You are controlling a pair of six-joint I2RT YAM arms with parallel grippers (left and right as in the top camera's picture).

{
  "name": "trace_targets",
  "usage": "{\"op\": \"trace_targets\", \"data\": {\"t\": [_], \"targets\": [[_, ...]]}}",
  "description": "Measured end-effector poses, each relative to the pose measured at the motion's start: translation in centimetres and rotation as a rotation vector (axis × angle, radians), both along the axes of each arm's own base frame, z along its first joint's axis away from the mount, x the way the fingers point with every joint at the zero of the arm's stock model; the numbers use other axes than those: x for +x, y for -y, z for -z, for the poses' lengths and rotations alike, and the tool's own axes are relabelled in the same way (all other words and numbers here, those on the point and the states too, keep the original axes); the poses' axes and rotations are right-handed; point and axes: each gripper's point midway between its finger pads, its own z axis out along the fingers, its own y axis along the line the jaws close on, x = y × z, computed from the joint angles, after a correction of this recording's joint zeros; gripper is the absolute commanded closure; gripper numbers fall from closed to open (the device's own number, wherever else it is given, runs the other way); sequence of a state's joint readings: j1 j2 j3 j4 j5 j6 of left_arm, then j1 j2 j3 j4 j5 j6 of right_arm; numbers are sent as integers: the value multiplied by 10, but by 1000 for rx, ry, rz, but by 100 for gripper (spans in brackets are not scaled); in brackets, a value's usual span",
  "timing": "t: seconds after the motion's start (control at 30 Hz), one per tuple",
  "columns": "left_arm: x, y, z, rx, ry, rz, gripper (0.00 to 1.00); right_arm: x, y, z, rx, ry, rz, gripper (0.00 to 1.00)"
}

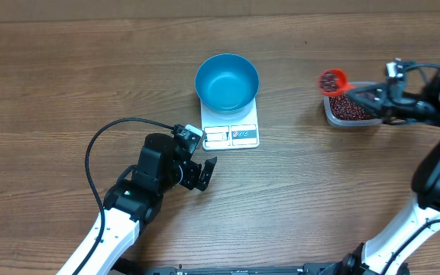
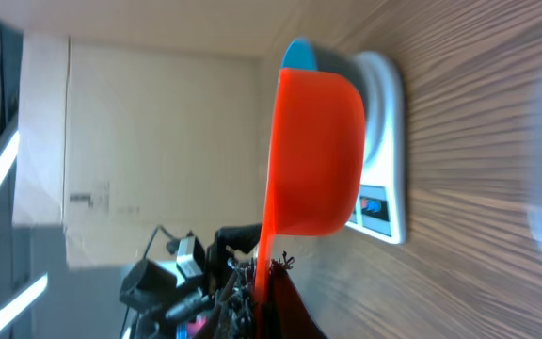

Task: Scoop item into bowl and weigh 150g on scale
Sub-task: 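Scoop beans and lift the red scoop out of the tub, then carry the scoop over the teal bowl and tip beans in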

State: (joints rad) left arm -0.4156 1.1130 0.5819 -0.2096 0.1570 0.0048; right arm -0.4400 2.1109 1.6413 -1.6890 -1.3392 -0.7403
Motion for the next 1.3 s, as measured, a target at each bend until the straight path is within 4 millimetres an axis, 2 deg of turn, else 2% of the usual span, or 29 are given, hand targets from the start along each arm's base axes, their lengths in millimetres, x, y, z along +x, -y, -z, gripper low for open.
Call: {"op": "trace_targets", "data": {"t": [0.17, 0.4, 0.63, 0.8, 1.03, 1.13, 1.3], "targets": [[0, 0, 0, 0, 0, 0, 0, 10, -45, -5, 15, 40, -95, 96], [0, 0, 0, 0, 0, 0, 0, 36, -101, -6, -15, 115, -206, 96], [0, 0, 0, 0, 0, 0, 0, 61, -159, -1, -117, 50, -254, 96], [0, 0, 0, 1, 0, 0, 1, 66, -190, 3, -198, -17, -247, 96], [0, 0, 0, 0, 0, 0, 0, 65, -214, 17, -358, -69, -223, 96], [0, 0, 0, 0, 0, 0, 1, 64, -218, 22, -439, -80, -210, 96], [0, 0, 0, 0, 0, 0, 0, 67, -220, 20, -566, -54, -184, 96]]}}
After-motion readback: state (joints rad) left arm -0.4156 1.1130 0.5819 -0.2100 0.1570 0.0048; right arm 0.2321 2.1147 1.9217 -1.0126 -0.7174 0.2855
